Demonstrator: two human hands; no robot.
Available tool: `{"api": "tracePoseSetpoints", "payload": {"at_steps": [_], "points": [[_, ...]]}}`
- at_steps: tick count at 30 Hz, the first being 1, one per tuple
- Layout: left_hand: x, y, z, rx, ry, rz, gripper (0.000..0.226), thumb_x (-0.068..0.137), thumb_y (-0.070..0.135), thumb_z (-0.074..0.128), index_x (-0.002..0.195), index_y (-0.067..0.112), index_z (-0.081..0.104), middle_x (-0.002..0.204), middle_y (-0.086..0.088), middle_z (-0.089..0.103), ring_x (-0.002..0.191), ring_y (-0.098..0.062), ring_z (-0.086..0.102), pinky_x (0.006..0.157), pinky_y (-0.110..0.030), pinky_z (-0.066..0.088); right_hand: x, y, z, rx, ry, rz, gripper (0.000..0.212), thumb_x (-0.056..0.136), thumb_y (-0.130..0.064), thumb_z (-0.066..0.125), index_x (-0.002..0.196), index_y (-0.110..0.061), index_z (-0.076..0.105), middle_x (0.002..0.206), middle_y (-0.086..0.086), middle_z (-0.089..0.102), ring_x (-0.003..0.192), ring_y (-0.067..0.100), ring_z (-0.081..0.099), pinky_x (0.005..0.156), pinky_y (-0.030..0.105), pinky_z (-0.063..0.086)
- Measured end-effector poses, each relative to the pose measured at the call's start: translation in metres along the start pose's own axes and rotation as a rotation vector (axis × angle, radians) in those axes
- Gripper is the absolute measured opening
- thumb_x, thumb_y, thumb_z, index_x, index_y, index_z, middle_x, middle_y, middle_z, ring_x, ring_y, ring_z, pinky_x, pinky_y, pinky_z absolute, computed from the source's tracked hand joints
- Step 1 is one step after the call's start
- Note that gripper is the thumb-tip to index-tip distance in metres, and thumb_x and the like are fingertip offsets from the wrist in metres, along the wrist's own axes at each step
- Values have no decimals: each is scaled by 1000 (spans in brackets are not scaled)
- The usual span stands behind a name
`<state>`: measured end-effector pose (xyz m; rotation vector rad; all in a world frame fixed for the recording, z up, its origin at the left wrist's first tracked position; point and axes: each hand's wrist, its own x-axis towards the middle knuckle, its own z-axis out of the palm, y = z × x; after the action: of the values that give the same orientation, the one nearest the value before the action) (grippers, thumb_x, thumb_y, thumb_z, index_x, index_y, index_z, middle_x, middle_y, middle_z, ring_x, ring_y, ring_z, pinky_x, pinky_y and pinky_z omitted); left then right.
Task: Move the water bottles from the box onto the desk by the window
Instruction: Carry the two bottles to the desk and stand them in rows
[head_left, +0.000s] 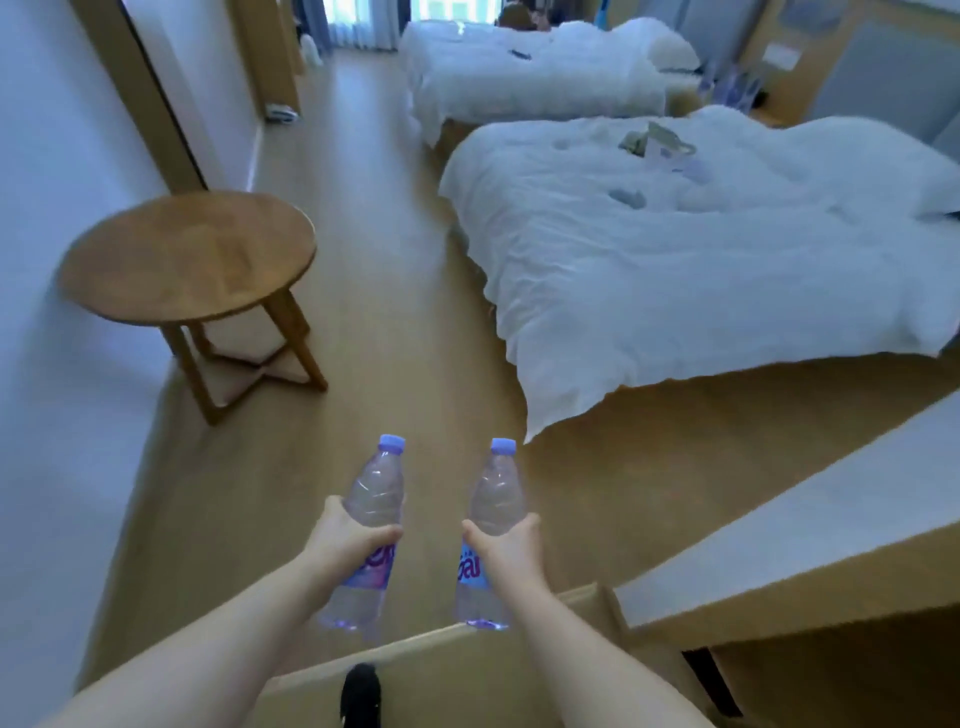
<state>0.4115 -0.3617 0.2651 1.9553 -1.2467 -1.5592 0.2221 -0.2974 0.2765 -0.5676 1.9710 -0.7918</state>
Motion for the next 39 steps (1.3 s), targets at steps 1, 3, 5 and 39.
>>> {"api": "tracePoseSetpoints", "payload": {"at_steps": [1,3,5,39], "points": [[8,14,-13,-33,21,-6,88,29,42,79,106,7,54,96,-11,68,84,-22,68,76,-36,56,8,-21,12,-8,-4,-20,57,75,-35,79,106,-11,38,101,4,59,90,25,63,85,40,53],[29,44,-39,-70,58,10,91,29,42,79,108,8,49,98,-9,66,87,-23,67,82,-38,55,25,-62,36,-19,-8,-61,57,74,-36,79,106,-11,39,100,5,60,90,25,64,84,42,55],[49,73,-62,-49,78,35,81,43,36,86,108,10,44,100,-5,63,92,-23,64,87,-39,52,40,-102,58,-29,-20,-102,57,75,-36,79,109,-11,40,102,6,61,90,24,65,81,40,55],[559,555,-173,4,491,133,72,71,37,80,122,14,35,111,-5,55,97,-27,59,82,-38,52,530,-656,206,-128,-150,-441,56,76,-43,77,108,-19,37,107,-1,55,89,14,61,74,31,56]]}}
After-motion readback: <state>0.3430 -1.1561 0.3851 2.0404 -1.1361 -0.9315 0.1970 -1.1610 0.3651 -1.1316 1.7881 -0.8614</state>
